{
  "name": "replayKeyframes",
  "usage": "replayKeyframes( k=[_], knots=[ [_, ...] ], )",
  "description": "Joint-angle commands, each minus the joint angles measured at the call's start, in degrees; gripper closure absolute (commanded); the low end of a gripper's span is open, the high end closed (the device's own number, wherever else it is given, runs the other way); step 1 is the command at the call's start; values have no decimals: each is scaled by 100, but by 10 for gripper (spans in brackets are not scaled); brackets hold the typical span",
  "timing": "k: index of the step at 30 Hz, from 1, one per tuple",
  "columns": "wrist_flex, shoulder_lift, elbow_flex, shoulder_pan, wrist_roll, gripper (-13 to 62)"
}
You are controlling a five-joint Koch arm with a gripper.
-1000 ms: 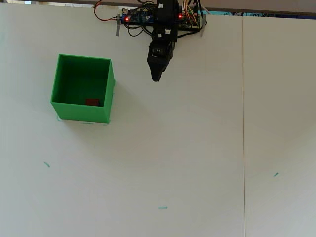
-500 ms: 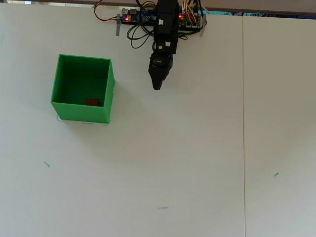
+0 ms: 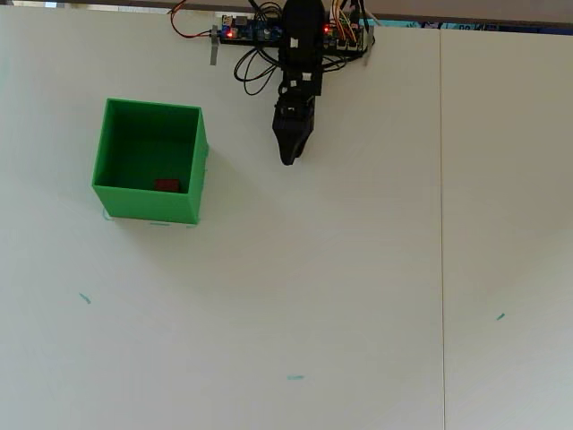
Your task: Grasp a red block and put it in the green bin.
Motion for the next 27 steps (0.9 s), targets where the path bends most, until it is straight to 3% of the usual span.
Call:
replayKeyframes(
  k=[1, 9, 27],
  knots=[
    [-79, 554, 360, -53, 0, 140],
    [976, 527, 352, -105, 9, 145],
    [976, 519, 352, -62, 35, 145]
  ],
)
